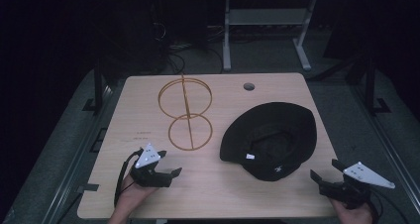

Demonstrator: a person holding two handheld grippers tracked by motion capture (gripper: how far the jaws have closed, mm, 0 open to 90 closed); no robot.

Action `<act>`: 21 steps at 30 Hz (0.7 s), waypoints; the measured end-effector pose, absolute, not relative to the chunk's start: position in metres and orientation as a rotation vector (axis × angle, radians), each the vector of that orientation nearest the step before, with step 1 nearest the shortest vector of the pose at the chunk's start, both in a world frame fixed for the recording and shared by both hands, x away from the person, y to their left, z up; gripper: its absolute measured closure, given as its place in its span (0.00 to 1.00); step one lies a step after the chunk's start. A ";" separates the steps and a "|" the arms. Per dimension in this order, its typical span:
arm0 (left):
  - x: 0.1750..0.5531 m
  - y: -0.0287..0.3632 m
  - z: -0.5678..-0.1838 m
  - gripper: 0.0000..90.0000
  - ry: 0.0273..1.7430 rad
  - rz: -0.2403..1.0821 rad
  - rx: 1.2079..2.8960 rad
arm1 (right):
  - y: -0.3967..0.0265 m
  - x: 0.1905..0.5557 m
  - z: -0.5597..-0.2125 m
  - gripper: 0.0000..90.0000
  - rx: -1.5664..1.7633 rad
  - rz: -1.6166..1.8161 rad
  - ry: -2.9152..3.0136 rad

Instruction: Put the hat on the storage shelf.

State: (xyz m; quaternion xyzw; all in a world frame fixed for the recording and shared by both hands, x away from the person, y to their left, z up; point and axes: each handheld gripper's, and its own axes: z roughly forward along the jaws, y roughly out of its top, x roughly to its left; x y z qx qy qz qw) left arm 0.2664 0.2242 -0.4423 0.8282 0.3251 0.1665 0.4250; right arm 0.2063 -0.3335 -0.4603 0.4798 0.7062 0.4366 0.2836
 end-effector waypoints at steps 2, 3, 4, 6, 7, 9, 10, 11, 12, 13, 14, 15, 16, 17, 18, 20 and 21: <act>0.267 0.223 -0.443 0.19 0.805 0.413 2.081 | -0.334 0.207 -0.461 0.16 1.284 1.172 1.896; 0.267 0.222 -0.443 0.19 0.803 0.407 2.079 | -0.334 0.207 -0.461 0.16 1.283 1.174 1.896; 0.266 0.222 -0.443 0.19 0.804 0.404 2.082 | -0.334 0.207 -0.461 0.16 1.281 1.175 1.896; 0.265 0.222 -0.443 0.20 0.792 0.402 2.082 | -0.334 0.206 -0.461 0.16 1.283 1.174 1.899; 0.265 0.221 -0.443 0.20 0.789 0.395 2.080 | -0.333 0.206 -0.461 0.16 1.286 1.173 1.899; 0.264 0.220 -0.442 0.20 0.779 0.391 2.085 | -0.332 0.205 -0.459 0.16 1.282 1.171 1.895; 0.264 0.219 -0.442 0.20 0.775 0.388 2.083 | -0.332 0.204 -0.459 0.16 1.278 1.169 1.891; 0.264 0.218 -0.442 0.20 0.767 0.387 2.083 | -0.332 0.204 -0.458 0.16 1.278 1.167 1.890; 0.263 0.217 -0.441 0.20 0.762 0.377 2.082 | -0.331 0.204 -0.458 0.16 1.278 1.167 1.887; 0.262 0.216 -0.440 0.20 0.756 0.366 2.080 | -0.331 0.204 -0.458 0.16 1.279 1.166 1.886; 0.262 0.214 -0.439 0.20 0.748 0.361 2.079 | -0.331 0.204 -0.458 0.16 1.281 1.165 1.887; 0.261 0.212 -0.438 0.20 0.742 0.357 2.077 | -0.331 0.204 -0.458 0.16 1.281 1.165 1.889; 0.259 0.209 -0.437 0.20 0.725 0.357 2.080 | -0.330 0.204 -0.458 0.16 1.280 1.163 1.893; 0.258 0.206 -0.435 0.20 0.712 0.351 2.085 | -0.330 0.203 -0.458 0.16 1.280 1.161 1.893; 0.257 0.203 -0.434 0.20 0.701 0.347 2.083 | -0.330 0.203 -0.458 0.16 1.280 1.161 1.889; 0.256 0.197 -0.431 0.20 0.672 0.340 2.091 | -0.330 0.203 -0.459 0.16 1.282 1.169 1.886; 0.256 0.193 -0.430 0.20 0.662 0.336 2.093 | -0.331 0.203 -0.459 0.16 1.285 1.172 1.886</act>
